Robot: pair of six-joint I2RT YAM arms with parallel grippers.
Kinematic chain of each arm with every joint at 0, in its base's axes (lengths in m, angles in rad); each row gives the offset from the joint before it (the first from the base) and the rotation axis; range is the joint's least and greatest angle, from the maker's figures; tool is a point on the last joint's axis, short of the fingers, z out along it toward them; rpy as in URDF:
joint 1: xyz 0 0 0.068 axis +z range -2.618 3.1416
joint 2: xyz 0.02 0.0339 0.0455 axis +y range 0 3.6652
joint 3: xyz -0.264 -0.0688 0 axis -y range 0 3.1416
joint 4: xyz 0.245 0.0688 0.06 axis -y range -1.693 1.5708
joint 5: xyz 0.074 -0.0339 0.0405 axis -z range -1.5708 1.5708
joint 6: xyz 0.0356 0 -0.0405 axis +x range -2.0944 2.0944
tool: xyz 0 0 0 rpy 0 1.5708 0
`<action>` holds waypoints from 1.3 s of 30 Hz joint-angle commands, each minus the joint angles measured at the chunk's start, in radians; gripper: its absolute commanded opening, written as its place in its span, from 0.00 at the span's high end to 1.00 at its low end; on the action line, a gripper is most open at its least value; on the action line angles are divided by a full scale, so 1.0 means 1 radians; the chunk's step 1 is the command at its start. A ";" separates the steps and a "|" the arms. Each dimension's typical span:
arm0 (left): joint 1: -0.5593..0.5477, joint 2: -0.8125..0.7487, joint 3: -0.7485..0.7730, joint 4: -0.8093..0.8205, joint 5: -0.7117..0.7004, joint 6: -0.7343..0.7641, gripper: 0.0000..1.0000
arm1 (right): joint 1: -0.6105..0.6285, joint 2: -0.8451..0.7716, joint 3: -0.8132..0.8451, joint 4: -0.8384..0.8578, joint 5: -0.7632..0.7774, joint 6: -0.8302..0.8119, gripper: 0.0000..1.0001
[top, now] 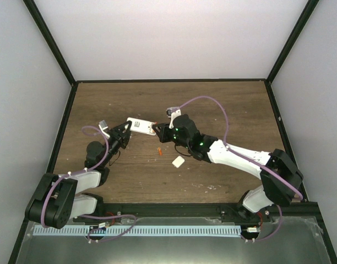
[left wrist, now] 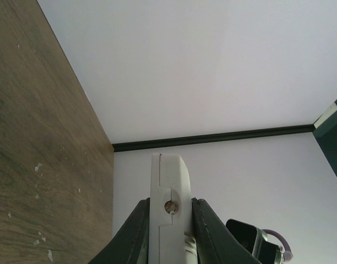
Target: Load the batteries into the remote control
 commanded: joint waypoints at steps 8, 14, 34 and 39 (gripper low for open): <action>-0.003 -0.008 0.016 0.060 0.008 0.015 1.00 | 0.012 -0.073 0.011 0.004 0.008 -0.022 0.65; -0.002 -0.007 0.015 0.076 0.013 0.020 1.00 | 0.007 -0.143 -0.018 -0.002 0.048 0.004 0.46; 0.000 0.016 -0.006 0.214 0.086 0.011 1.00 | -0.272 -0.157 -0.152 0.196 -0.534 0.468 0.32; 0.000 0.022 0.002 0.213 0.087 0.010 1.00 | -0.275 -0.132 -0.158 0.293 -0.595 0.538 0.31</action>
